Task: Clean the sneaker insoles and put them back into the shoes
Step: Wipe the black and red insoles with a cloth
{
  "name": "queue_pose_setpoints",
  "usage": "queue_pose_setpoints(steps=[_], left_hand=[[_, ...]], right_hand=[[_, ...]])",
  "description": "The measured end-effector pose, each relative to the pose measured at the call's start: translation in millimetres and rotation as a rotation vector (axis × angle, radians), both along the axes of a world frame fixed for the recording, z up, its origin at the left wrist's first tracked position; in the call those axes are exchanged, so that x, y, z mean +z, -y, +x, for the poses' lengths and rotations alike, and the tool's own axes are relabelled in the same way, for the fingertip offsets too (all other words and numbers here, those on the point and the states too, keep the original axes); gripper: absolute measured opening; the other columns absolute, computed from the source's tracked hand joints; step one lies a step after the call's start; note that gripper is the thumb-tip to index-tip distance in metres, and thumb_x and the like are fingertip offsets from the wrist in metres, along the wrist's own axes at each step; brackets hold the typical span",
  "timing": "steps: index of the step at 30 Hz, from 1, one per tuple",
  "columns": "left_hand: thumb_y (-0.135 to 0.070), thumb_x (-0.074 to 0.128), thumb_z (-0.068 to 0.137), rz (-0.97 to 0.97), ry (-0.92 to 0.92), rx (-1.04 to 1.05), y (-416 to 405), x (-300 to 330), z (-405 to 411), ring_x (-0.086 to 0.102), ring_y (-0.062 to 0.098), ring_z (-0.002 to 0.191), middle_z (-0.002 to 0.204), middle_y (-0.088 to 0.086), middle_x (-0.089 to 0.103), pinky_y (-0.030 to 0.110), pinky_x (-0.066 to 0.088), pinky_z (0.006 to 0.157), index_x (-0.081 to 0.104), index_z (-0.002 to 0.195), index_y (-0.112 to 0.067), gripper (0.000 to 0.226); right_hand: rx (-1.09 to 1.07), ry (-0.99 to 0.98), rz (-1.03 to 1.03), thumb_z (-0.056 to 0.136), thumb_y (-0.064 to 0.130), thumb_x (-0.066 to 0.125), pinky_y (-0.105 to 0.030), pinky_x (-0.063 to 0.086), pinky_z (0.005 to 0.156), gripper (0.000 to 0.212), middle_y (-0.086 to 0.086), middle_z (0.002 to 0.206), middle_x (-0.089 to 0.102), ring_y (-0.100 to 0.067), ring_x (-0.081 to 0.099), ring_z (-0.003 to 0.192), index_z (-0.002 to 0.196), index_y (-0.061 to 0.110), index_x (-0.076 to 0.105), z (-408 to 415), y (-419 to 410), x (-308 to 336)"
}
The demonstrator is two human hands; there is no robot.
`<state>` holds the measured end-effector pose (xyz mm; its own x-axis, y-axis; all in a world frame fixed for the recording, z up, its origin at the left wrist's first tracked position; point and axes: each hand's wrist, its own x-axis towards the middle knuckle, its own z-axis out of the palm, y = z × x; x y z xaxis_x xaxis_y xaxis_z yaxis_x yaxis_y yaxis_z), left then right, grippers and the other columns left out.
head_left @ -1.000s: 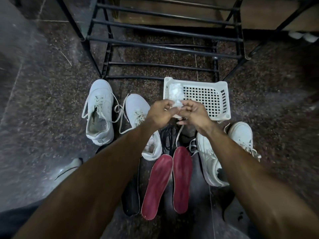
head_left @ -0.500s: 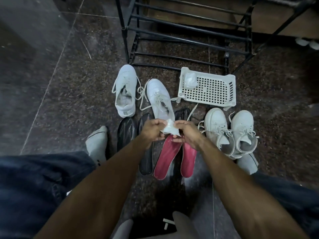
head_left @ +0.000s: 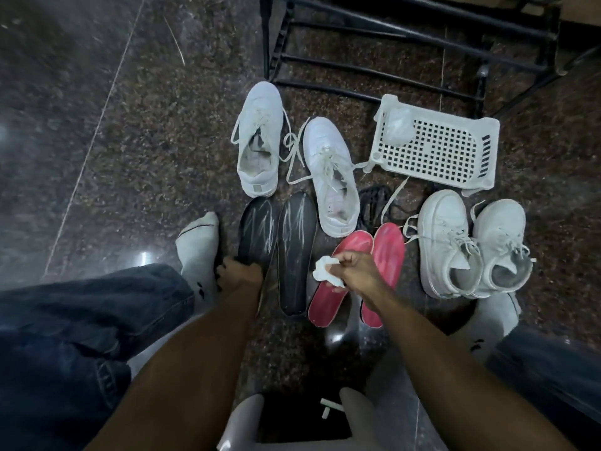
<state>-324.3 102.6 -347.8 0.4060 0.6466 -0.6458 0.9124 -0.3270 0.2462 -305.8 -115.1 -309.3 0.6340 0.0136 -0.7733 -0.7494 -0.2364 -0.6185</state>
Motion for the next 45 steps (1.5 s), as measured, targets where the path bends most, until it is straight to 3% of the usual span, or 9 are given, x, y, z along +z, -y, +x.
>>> queue_pose_setpoints(steps=[5,14,19,23,27,29,33,40,45], left_hand=[[-0.032,0.068,0.087,-0.045,-0.072,-0.083,-16.1,-13.7,16.9,0.05,0.044,0.121,0.135,0.023,0.049,0.051,0.045,0.099,0.036,0.14,-0.002,0.069],[-0.02,0.062,0.083,-0.282,0.233,-0.076,2.2,37.5,15.2,0.062,0.034,0.09,0.095,0.015,0.066,0.04,0.054,0.082,0.063,0.092,-0.013,0.011],[0.005,0.05,0.076,-0.67,0.456,0.11,41.4,95.4,9.3,0.064,0.023,0.074,0.089,0.01,0.07,0.028,0.05,0.06,0.065,0.111,-0.004,0.038],[0.009,0.046,0.066,-0.898,0.554,0.099,67.2,134.7,13.7,0.064,0.027,0.079,0.09,0.01,0.07,0.032,0.053,0.065,0.062,0.117,-0.002,0.055],[-0.005,0.049,0.07,-1.15,0.546,0.098,89.1,159.7,12.4,0.063,0.03,0.085,0.103,0.019,0.067,0.038,0.053,0.08,0.062,0.121,-0.005,0.052],[-0.015,0.044,0.086,-1.248,0.525,0.167,99.4,166.3,12.0,0.066,0.026,0.077,0.096,0.019,0.069,0.031,0.055,0.072,0.071,0.105,-0.001,0.035],[-0.03,0.032,0.098,-1.478,0.471,0.253,121.9,172.5,9.4,0.071,0.025,0.067,0.081,0.015,0.073,0.032,0.058,0.057,0.078,0.077,-0.005,0.057],[-0.05,0.036,0.095,-1.556,0.379,0.212,146.1,189.0,23.1,0.07,0.031,0.08,0.096,0.017,0.071,0.042,0.057,0.068,0.07,0.104,-0.008,0.055],[-0.047,0.03,0.1,-1.565,0.428,0.082,147.0,209.2,30.5,0.071,0.029,0.075,0.088,0.021,0.072,0.038,0.06,0.063,0.077,0.088,-0.002,0.066]], right_hand=[[0.035,-0.047,-0.073,0.085,0.004,0.07,-0.03,0.056,0.046,0.009,-0.019,0.079,0.069,-0.02,0.063,0.052,0.092,-0.001,0.067,-4.7,3.3,-23.2],[0.053,0.155,-0.055,0.085,0.001,0.068,-0.026,0.048,0.046,0.017,-0.009,0.075,0.062,-0.015,0.056,0.056,0.075,0.012,0.061,9.0,-12.8,12.7],[-0.012,0.457,-0.036,0.079,0.003,0.073,-0.03,0.041,0.068,0.007,-0.009,0.074,0.057,-0.017,0.05,0.069,0.077,0.005,0.067,18.8,-19.4,53.4],[-0.109,0.551,-0.057,0.08,0.009,0.074,-0.029,0.044,0.065,0.005,-0.006,0.075,0.065,-0.012,0.054,0.068,0.079,0.008,0.069,19.1,-2.5,84.3],[0.039,0.627,-0.265,0.078,0.02,0.074,-0.029,0.042,0.057,0.021,0.011,0.066,0.06,-0.008,0.052,0.057,0.066,0.032,0.063,14.1,23.7,108.9],[0.182,0.669,-0.38,0.079,0.024,0.073,-0.033,0.044,0.062,0.014,0.006,0.076,0.061,-0.013,0.057,0.067,0.069,0.031,0.065,11.1,32.6,122.6],[0.484,0.715,-0.54,0.084,0.029,0.066,-0.033,0.045,0.066,0.011,0.006,0.088,0.06,-0.018,0.061,0.08,0.09,0.023,0.073,4.3,45.0,145.8],[0.509,0.864,-0.592,0.093,0.03,0.058,-0.033,0.046,0.086,0.033,0.001,0.108,0.057,-0.015,0.055,0.1,0.122,0.015,0.065,12.3,68.2,178.7],[0.549,0.989,-0.502,0.093,0.025,0.062,-0.034,0.05,0.081,0.025,0.006,0.099,0.06,-0.009,0.058,0.086,0.115,0.015,0.069,4.5,75.9,197.6]])
